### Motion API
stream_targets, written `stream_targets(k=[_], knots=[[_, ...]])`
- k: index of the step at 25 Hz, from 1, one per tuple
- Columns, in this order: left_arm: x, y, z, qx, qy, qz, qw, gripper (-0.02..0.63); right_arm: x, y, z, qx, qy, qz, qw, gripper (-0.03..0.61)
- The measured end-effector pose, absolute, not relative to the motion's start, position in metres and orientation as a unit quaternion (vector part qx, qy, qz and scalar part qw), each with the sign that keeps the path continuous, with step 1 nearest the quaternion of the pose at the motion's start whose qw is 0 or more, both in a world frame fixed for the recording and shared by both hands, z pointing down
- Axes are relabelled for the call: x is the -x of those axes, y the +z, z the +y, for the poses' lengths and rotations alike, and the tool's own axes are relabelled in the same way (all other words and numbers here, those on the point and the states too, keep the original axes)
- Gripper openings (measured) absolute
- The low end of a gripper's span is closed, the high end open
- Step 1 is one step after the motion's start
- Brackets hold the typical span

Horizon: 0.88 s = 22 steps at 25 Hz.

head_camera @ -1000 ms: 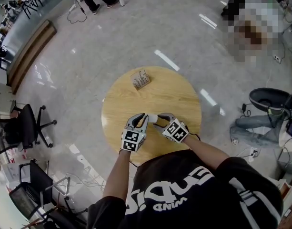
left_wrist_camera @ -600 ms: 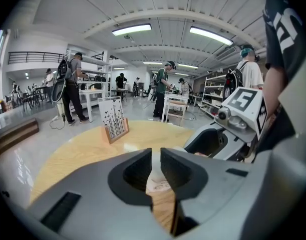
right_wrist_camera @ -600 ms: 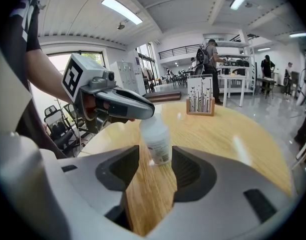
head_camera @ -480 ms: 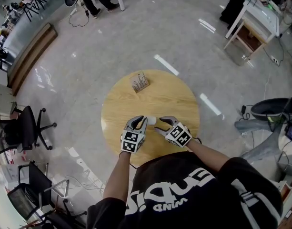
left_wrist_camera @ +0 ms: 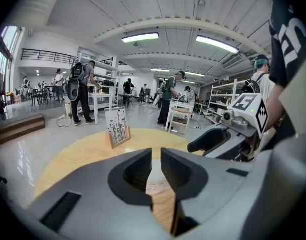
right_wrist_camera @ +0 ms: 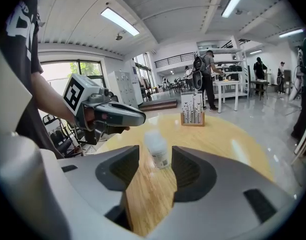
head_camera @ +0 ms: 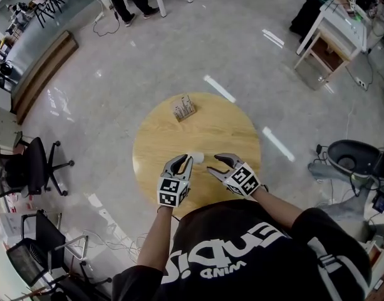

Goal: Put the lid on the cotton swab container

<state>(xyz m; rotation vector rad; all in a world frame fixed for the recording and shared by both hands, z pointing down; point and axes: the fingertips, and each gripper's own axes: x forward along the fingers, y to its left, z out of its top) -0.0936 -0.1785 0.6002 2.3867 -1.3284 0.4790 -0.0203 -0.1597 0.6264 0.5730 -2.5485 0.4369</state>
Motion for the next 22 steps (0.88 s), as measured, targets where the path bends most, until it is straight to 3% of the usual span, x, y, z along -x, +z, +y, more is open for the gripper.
stream_targets(k=[7, 22], knots=[[0.094, 0.566, -0.156, -0.844, 0.151, -0.486, 0.171, 0.061, 0.002, 0.589, -0.159, -0.244, 0.167, -0.934, 0.202, 0.193], [0.123, 0.491, -0.110, -0.826, 0.083, -0.537, 0.150, 0.057, -0.046, 0.496, -0.157, -0.300, 0.140, -0.936, 0.120, 0.034]])
